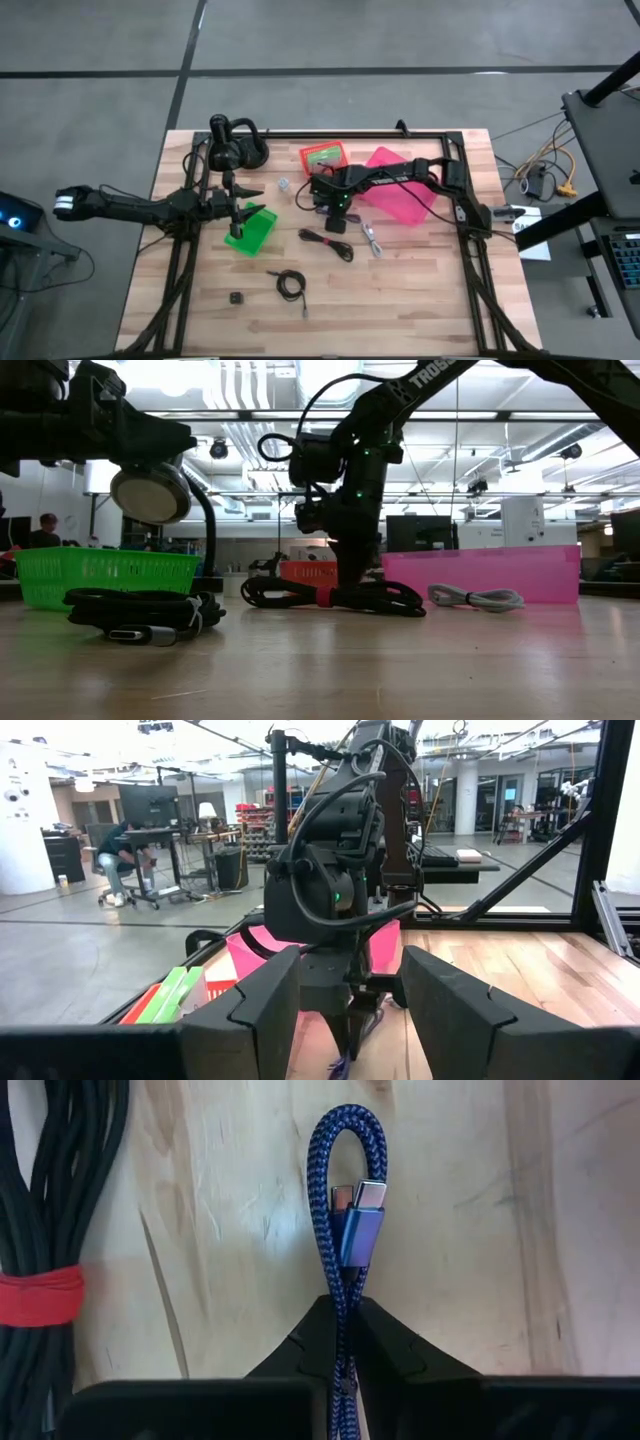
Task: Pick and place items into bin
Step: Put the blue charger cable into the pink bin
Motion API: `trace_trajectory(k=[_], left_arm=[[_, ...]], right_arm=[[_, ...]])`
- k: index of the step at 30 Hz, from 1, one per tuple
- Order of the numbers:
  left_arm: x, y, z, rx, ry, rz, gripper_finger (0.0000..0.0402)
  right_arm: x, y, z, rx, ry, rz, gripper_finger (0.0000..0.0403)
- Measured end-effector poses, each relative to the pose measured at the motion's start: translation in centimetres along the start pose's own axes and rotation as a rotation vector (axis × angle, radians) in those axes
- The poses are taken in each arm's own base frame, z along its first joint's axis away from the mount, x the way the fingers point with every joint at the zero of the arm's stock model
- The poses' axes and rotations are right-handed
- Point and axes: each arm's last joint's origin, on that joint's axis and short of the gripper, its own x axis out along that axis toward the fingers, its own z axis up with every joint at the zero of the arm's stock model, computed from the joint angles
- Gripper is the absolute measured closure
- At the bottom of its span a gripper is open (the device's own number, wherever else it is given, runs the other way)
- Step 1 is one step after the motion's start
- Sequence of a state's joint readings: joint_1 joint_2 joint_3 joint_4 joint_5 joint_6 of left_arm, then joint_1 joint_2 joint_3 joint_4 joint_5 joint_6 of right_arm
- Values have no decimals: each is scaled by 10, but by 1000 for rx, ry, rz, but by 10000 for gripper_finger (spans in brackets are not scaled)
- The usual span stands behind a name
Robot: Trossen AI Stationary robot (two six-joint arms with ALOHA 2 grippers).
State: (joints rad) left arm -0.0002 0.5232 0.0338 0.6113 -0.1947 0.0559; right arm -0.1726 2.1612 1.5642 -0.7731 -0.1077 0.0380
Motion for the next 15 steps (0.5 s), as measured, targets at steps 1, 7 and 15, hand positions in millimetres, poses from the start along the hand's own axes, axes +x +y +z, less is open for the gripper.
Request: trace_trajectory(k=[1, 7, 15], left_arm=[[0, 0, 0, 0, 0, 0, 240], [0, 0, 0, 0, 0, 0, 240], [0, 0, 0, 0, 1, 0, 240]], right_arm=[[-1, 0, 1, -1, -5, -1, 389], [-18, 8, 4, -22, -53, 1, 390], [-61, 26, 3, -82, -164, -54, 390]])
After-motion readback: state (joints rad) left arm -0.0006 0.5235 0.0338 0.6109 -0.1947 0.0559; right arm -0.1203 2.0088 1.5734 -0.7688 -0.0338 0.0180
